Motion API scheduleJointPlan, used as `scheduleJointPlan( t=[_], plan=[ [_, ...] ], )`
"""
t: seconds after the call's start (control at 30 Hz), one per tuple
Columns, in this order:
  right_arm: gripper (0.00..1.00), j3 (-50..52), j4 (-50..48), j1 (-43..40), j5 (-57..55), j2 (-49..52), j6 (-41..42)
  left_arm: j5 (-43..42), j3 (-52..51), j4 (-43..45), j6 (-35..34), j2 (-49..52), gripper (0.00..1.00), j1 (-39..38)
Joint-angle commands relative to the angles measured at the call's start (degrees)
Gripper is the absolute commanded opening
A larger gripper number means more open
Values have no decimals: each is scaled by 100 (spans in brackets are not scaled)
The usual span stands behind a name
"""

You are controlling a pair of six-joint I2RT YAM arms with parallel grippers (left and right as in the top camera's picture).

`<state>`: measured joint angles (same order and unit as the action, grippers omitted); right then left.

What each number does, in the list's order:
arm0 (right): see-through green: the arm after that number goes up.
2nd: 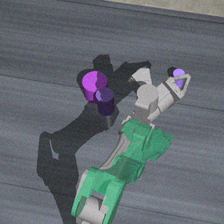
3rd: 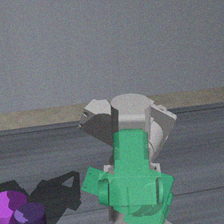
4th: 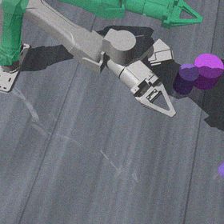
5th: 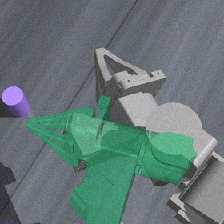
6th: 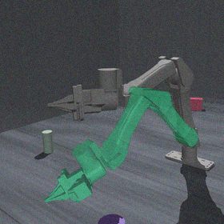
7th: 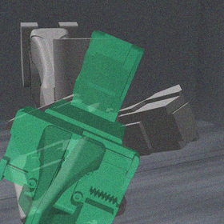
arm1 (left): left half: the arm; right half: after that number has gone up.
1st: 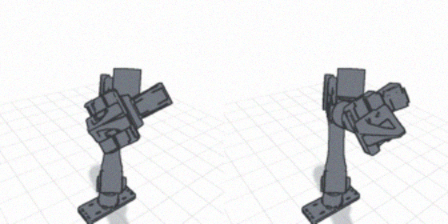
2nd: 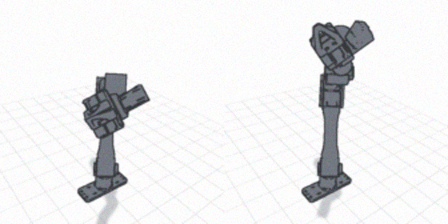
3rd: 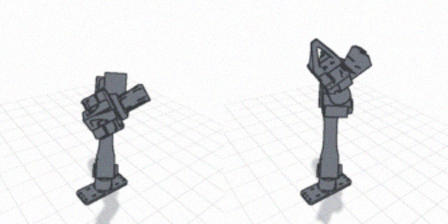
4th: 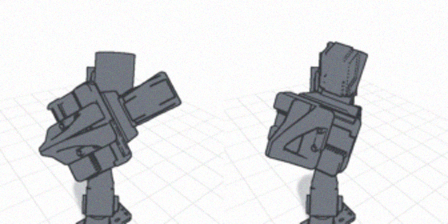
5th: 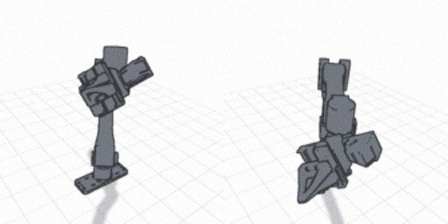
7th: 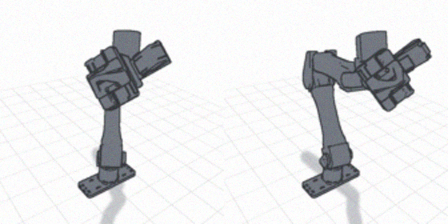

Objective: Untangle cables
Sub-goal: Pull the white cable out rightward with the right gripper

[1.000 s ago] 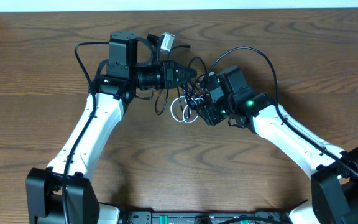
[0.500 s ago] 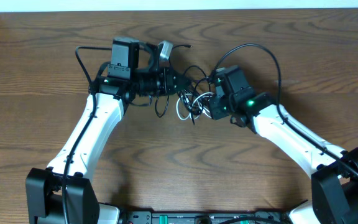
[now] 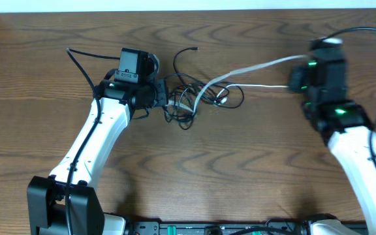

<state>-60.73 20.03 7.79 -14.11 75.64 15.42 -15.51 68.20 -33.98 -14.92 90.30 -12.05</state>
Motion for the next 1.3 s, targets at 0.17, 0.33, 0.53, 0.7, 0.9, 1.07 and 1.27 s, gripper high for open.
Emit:
scheduleJointPlan(
  t=[0.17,0.33,0.53,0.7,0.9,1.07,1.27],
  plan=[
    [1,-46,-483,-1388,-227,-468,83,892,33,-26,24,-9,8,208],
    [1,-46,-262,-1808,-225,-422,90,868,33,-26,-37,-9,8,245],
    [1,-46,-181,-2114,-1141,-358,197,890,33,-26,-85,-9,8,267],
    [1,-44,2,-2216,-474,-319,195,833,33,-24,-170,-9,7,262],
    [1,-44,636,-2273,-1458,-118,1036,1158,33,-28,-385,-9,7,262],
    [1,-44,861,-2522,-1641,48,1523,1207,33,-57,-382,-9,7,262],
    [1,-46,691,-3062,-1346,68,1799,1563,33,-170,-686,-9,7,260]
  ],
)
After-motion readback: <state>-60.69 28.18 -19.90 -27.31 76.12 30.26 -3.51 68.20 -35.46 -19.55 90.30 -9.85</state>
